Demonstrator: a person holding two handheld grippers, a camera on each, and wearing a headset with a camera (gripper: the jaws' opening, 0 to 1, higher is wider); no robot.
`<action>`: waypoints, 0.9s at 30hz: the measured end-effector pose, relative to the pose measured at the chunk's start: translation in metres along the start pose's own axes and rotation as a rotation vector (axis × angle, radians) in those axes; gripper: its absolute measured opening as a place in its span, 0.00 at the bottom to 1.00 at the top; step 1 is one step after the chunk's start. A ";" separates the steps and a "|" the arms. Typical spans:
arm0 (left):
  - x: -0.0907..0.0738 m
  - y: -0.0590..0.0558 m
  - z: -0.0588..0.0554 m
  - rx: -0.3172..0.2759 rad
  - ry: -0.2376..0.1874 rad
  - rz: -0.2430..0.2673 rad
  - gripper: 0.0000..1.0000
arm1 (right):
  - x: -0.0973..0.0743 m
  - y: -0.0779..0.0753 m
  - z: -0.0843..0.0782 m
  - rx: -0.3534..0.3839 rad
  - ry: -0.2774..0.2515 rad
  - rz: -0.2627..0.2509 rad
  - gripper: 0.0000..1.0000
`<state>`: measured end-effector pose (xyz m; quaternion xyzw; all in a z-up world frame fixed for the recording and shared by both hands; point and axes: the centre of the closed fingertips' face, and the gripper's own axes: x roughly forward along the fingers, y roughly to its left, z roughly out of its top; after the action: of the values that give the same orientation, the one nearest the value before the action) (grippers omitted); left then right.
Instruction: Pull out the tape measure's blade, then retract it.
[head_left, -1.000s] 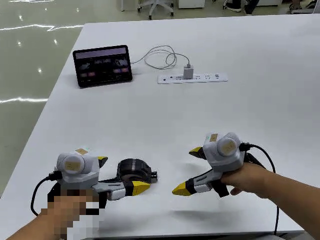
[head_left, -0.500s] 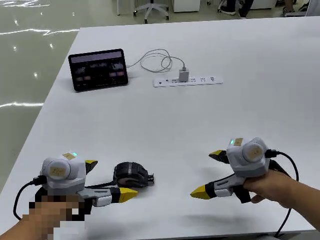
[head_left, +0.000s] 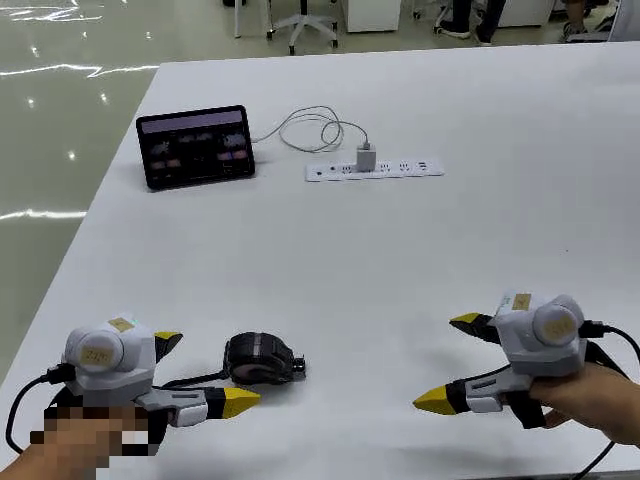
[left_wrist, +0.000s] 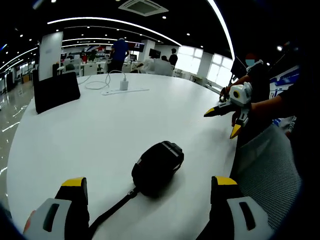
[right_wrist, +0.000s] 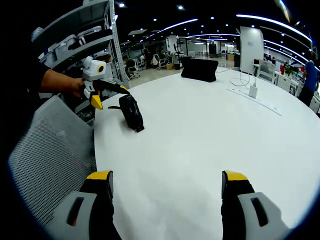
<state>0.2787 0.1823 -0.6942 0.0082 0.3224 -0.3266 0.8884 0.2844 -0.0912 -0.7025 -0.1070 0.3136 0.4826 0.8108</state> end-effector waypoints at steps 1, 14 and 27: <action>-0.001 0.000 0.000 -0.001 -0.003 -0.002 1.00 | -0.003 -0.003 -0.001 0.007 -0.002 -0.008 0.86; -0.009 0.006 -0.003 0.016 -0.006 -0.019 1.00 | -0.035 -0.024 -0.023 0.013 0.012 -0.044 0.95; -0.019 0.006 -0.006 0.033 0.009 -0.007 1.00 | -0.062 -0.026 -0.033 -0.006 0.015 -0.075 0.94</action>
<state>0.2681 0.1995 -0.6896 0.0230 0.3208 -0.3347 0.8857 0.2718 -0.1651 -0.6938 -0.1250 0.3139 0.4518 0.8257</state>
